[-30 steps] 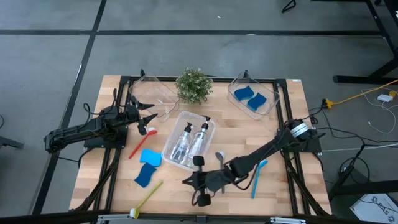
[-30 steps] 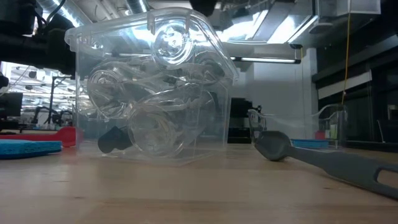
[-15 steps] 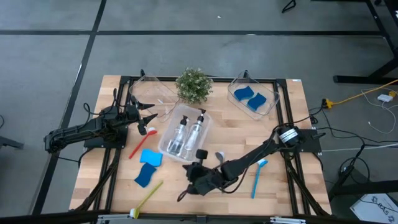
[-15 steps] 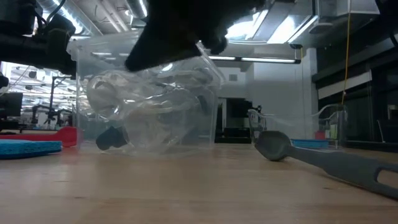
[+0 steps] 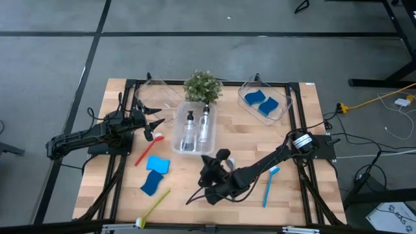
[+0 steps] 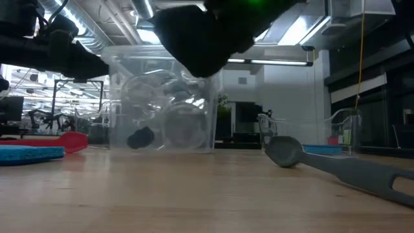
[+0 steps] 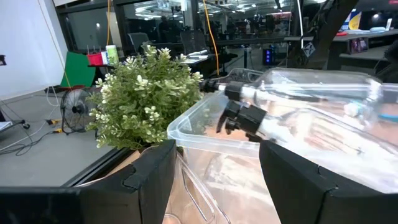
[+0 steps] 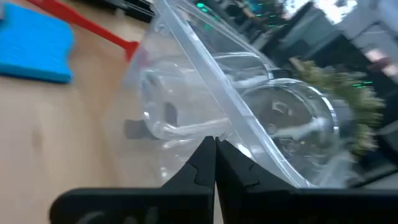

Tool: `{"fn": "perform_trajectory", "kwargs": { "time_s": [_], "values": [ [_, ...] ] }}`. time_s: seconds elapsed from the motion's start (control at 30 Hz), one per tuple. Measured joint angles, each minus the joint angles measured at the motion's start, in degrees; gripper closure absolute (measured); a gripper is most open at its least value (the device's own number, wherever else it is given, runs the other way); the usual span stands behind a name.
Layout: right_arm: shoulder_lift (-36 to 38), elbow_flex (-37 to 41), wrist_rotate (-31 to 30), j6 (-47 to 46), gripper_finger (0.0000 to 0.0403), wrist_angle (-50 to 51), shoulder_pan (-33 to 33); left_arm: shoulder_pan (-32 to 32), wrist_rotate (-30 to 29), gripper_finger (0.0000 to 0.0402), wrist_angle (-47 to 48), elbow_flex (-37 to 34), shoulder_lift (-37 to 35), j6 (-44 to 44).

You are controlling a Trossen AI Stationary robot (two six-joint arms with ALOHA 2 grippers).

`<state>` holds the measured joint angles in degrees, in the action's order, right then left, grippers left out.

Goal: Pick & Place Kitchen Sink Supplies
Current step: Adjust the white bin, then put the blue sponge into the right transparent bin

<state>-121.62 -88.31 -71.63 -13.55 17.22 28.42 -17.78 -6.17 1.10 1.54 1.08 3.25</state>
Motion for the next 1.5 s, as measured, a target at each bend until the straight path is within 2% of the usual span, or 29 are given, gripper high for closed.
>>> {"fn": "perform_trajectory", "kwargs": {
  "time_s": [0.1,0.2,0.5,0.7,0.83,1.0,1.1,1.23,1.27,1.5],
  "values": [
    [0.0,0.0,-2.53,-2.17,0.0398,4.34,-0.17,0.0,0.02,0.0176,0.0,0.0,-0.01,0.04],
    [0.02,0.0,-2.4,-6.19,0.0397,7.68,-0.54,0.0,0.0,0.0176,0.0,0.0,-0.02,0.02],
    [2.07,0.0,10.68,-13.38,0.0396,16.95,0.4,0.0,0.0,0.0176,0.0,0.0,-0.01,0.01],
    [9.39,1.05,19.33,-23.39,0.0396,35.35,4.08,0.0,0.02,0.0176,0.0,0.0,-0.02,0.04],
    [15.58,3.95,26.33,-27.11,0.0396,41.16,5.93,0.0,0.0,0.0176,0.01,0.0,0.0,0.03],
    [24.52,12.08,37.97,-21.67,0.0396,36.32,7.8,0.0,0.0,0.0176,0.0,0.0,-0.01,-0.01],
    [31.34,19.69,41.8,-17.14,0.0396,29.0,8.42,0.0,0.75,0.0176,-0.35,-0.02,0.0,-3.38],
    [41.97,30.94,44.03,-14.4,0.0396,18.52,8.41,0.04,10.43,0.0176,-3.21,-0.04,0.0,-23.66],
    [44.58,33.5,44.12,-13.89,0.0396,16.1,8.41,0.08,12.25,0.0176,-4.79,-0.04,0.0,-26.12],
    [56.7,45.88,44.13,-5.85,0.0395,0.49,6.27,0.07,14.31,0.0176,-16.25,-0.04,-0.01,-31.77]
  ]
}}
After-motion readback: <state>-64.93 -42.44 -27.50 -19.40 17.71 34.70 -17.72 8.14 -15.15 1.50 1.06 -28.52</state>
